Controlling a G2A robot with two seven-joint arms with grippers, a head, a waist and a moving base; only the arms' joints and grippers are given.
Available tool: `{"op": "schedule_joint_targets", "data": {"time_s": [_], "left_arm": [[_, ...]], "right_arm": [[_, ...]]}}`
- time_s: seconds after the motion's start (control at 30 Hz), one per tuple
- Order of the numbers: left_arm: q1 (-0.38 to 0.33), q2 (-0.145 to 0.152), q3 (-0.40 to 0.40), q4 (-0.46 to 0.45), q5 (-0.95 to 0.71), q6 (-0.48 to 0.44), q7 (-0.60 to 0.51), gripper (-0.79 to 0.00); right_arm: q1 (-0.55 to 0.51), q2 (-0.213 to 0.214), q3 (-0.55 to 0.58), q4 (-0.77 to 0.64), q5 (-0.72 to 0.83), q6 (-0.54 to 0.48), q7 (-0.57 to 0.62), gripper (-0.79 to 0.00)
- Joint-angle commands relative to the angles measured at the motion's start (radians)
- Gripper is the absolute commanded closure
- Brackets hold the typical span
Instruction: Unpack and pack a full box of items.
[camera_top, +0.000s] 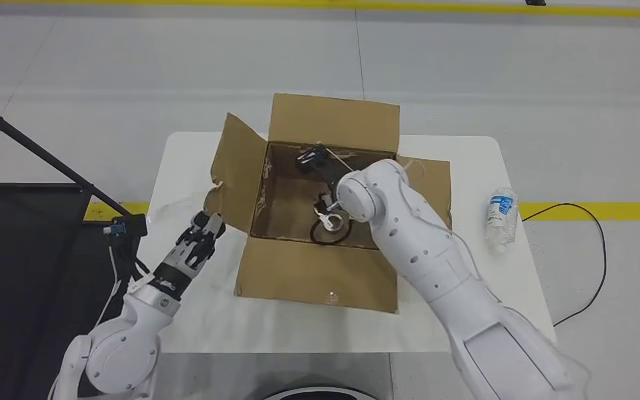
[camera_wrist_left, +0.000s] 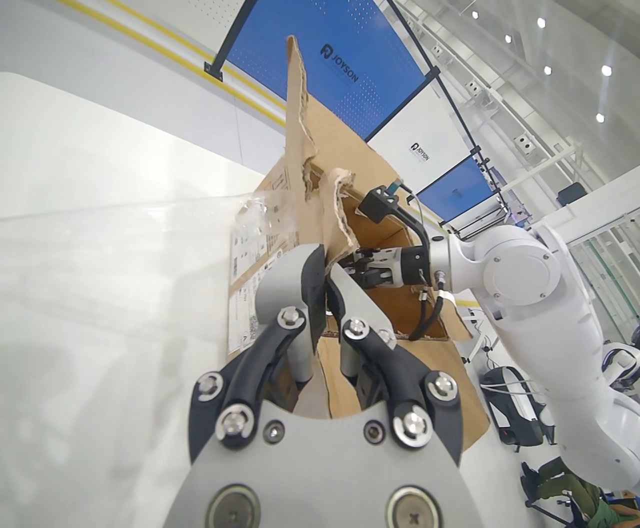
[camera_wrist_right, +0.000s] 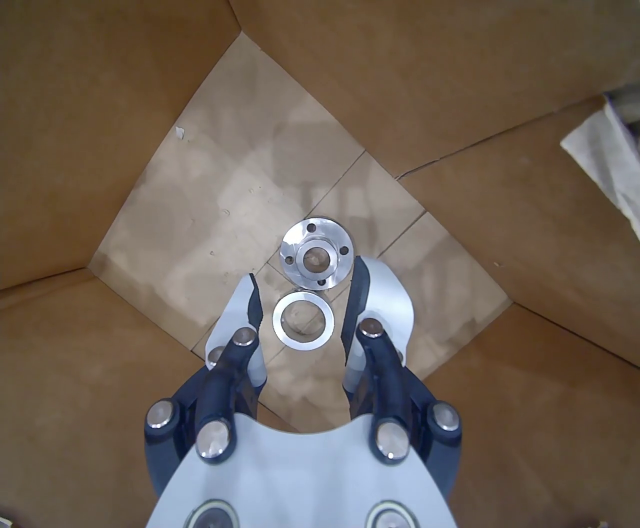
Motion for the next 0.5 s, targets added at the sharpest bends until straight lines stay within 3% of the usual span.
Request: {"op": "schedule_joint_targets", "data": {"time_s": [0.0, 0.47], "left_arm": [[0.004, 0.001, 0.001, -0.002, 0.0, -0.001, 0.001, 0.0], [0.066, 0.008, 0.002, -0.039, -0.013, -0.008, 0.026, 0.0]], "right_arm": [[0.004, -0.003, -0.003, 0.008, 0.002, 0.0, -0.003, -0.391], [0.029, -0.023, -0.019, 0.078, 0.031, -0.012, 0.032, -0.437]]}}
